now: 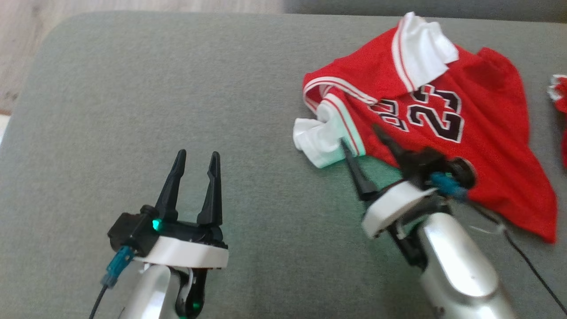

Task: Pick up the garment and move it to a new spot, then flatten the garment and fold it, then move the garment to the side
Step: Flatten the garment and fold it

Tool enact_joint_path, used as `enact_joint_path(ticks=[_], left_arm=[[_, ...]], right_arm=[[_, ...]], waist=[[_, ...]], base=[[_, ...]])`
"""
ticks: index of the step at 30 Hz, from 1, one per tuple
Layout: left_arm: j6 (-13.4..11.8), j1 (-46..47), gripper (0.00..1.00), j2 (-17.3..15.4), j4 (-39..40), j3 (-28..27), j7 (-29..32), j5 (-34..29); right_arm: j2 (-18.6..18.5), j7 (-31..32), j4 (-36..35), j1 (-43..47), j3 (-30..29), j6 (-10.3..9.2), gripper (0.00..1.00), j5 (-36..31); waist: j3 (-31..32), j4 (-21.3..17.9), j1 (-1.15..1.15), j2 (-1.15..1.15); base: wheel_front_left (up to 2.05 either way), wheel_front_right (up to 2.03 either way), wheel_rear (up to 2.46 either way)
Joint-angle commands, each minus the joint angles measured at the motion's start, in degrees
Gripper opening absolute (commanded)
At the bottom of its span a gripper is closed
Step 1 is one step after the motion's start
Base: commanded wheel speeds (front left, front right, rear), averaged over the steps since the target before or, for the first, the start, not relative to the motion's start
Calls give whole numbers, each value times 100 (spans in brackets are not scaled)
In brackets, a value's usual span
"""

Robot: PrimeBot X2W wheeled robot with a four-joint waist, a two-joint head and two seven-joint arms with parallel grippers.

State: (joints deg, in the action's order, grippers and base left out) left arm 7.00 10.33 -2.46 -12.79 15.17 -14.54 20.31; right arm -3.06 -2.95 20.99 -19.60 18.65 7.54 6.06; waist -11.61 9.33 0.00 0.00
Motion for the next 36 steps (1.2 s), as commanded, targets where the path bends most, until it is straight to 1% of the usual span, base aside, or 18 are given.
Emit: enact_joint_path(ticks=[1,4,7,12,17,20,21,22,26,28,36], left_arm=[[-45,214,100,-42,145,-131,-46,39],[-63,236,100,-42,126,-73,-46,82],[-83,262,100,-42,115,-15,-46,119],[-115,296,100,-42,120,59,-46,175],[-145,291,100,-42,144,47,-46,207],[-146,278,100,-42,137,39,-46,200],[-145,276,100,-42,130,36,-46,192],[-141,287,100,-42,111,25,-46,170],[-134,303,100,-42,92,-24,-46,117],[-129,291,100,-42,85,-54,-46,93],[-106,193,100,-42,81,-207,-46,-3]], right_arm=[[18,15,-123,-179,249,-5,100,42],[18,180,203,-452,756,-5,100,-6],[18,392,709,-739,960,-5,100,-230],[18,664,1601,-1135,910,-5,100,-738],[18,911,2218,-1379,828,-5,100,-846],[18,1009,2454,-1412,796,-5,100,-770],[18,1007,2494,-1416,816,-5,75,-729],[18,885,2497,-1419,851,-5,0,-644],[18,495,2362,-1377,998,-5,0,-342],[18,261,2208,-1349,1199,-5,0,-88],[18,-460,1309,-1181,2561,-5,0,1106]], waist=[[-82,122,0,0],[-125,235,0,0],[-147,346,0,0],[-177,513,0,0],[-260,581,0,0],[-283,578,0,0],[-283,570,0,0],[-275,542,0,0],[-195,434,0,0],[-137,365,0,0],[104,25,0,0]], base=[[0,0,0],[0,0,0],[0,0,0],[0,0,0],[0,0,0],[0,0,0],[0,0,0],[0,0,0],[0,0,0],[0,0,0],[0,0,0]])
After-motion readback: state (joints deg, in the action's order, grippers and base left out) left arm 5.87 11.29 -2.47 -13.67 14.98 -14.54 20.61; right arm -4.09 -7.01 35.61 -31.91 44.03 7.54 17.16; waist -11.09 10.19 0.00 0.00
